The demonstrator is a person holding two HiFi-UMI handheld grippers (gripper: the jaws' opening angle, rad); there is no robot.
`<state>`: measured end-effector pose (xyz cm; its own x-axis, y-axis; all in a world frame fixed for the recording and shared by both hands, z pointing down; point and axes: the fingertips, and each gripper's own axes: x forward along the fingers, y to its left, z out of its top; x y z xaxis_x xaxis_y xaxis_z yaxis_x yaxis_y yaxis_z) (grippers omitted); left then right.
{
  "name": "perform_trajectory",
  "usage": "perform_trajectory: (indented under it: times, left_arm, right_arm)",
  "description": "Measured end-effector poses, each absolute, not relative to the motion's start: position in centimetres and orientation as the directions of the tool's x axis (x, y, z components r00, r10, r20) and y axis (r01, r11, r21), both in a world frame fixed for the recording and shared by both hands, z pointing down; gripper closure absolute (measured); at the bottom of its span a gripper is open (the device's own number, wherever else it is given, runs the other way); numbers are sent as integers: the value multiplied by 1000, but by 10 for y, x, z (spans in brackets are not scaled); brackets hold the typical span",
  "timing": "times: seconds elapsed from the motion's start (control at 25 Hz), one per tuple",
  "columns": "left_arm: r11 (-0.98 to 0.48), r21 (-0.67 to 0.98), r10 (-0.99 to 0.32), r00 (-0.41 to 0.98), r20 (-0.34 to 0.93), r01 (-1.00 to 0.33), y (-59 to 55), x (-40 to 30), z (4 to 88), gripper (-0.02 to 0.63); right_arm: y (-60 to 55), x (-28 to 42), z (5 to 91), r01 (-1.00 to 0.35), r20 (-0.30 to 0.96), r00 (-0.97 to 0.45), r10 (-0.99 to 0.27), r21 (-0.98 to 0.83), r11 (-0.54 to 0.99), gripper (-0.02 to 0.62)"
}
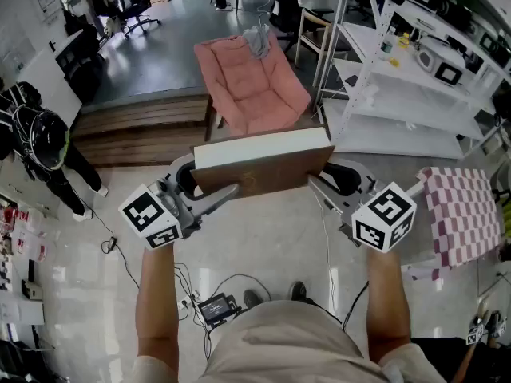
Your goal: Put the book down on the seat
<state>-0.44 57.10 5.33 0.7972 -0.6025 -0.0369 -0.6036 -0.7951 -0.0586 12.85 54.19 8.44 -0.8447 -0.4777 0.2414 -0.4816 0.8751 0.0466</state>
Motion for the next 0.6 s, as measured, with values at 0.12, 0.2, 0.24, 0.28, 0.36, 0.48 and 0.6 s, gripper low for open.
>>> perform_trajectory:
  times: [0.12, 0.2, 0.24, 0.28, 0.36, 0.48, 0.6]
  left_arm:
    - [-795, -58, -602, 797, -37, -603, 568, -12, 55, 350]
    - [-796, -55, -602, 798, -38, -603, 567, -19, 58, 350]
    - [-796, -54, -601, 798, -39, -603, 567, -23, 59, 350]
    - [-796, -53, -601, 798, -40, -603, 566, -26, 59, 350]
    - [-797, -51, -601, 798, -41, -602, 565, -33, 60, 350]
    - [-798, -47, -600, 799, -44, -601, 563, -46, 60, 350]
    - [-798, -45, -599, 799, -49, -601, 561, -58, 59, 350]
  right_arm:
    - [539, 121, 87, -484, 244, -843, -480, 48, 874, 494]
    - [538, 115, 89, -485, 246, -841, -481, 49, 873, 494]
    - [538, 111, 90, -485, 248, -841, -481, 51, 873, 494]
    - [537, 107, 90, -485, 250, -840, -481, 52, 873, 494]
    - [536, 101, 90, -487, 252, -839, -483, 53, 872, 494]
    - [534, 89, 91, -489, 256, -836, -486, 55, 870, 494]
    - [532, 75, 88, -486, 262, -835, -484, 61, 872, 492]
